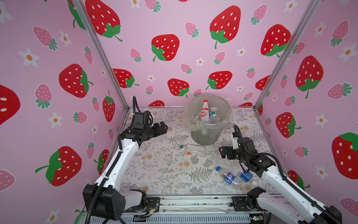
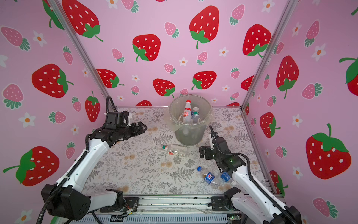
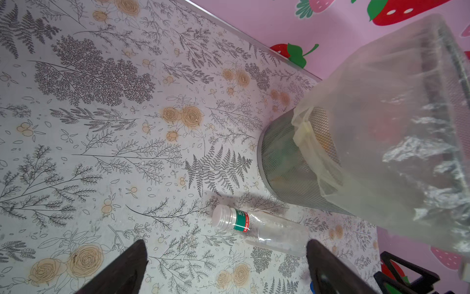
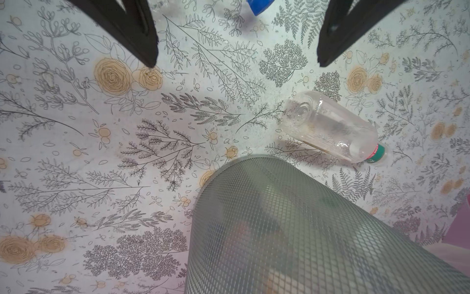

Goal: Throw the plastic bottles in the bin
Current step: Pick up the plastic bottle from the bottom-right of the table.

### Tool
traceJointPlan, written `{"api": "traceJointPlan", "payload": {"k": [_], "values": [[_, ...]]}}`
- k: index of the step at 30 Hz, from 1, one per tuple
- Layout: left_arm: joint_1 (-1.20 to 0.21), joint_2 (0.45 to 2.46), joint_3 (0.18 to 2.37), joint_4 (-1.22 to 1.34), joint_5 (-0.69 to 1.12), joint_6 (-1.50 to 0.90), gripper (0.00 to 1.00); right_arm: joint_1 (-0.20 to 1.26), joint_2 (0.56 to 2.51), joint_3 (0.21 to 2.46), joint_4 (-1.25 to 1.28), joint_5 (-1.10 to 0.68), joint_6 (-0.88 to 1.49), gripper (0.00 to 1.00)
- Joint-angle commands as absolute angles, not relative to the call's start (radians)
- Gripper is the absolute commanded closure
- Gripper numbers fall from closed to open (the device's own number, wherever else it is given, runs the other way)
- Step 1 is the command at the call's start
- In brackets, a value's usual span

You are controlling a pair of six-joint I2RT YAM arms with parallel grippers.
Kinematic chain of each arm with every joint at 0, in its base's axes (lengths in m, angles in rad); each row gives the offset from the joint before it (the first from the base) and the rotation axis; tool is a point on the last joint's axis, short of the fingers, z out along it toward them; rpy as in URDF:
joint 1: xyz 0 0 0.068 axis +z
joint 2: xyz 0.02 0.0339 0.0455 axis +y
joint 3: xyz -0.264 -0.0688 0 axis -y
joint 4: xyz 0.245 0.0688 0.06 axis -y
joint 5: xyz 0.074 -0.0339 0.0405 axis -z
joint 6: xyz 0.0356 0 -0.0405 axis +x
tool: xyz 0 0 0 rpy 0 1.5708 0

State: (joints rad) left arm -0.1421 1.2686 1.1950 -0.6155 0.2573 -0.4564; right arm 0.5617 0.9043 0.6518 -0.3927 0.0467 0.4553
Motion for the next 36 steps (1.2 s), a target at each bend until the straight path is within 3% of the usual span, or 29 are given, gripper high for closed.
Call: {"api": "traceJointPlan", "payload": {"k": [1, 24, 36], "values": [[-0.126, 1.244, 1.175, -0.62, 0.291, -0.454, 0.01, 0.597, 0.939, 0.688, -0.458, 0.115, 0.48, 0.01], [-0.001, 1.236, 1.151, -0.593, 0.416, -0.492, 0.01, 0.898, 1.011, 0.715, -0.729, 0.238, 0.711, 0.01], [0.0, 1.23, 1.145, -0.591, 0.408, -0.488, 0.01, 0.961, 0.977, 0.636, -0.758, 0.225, 0.815, 0.01]]}}
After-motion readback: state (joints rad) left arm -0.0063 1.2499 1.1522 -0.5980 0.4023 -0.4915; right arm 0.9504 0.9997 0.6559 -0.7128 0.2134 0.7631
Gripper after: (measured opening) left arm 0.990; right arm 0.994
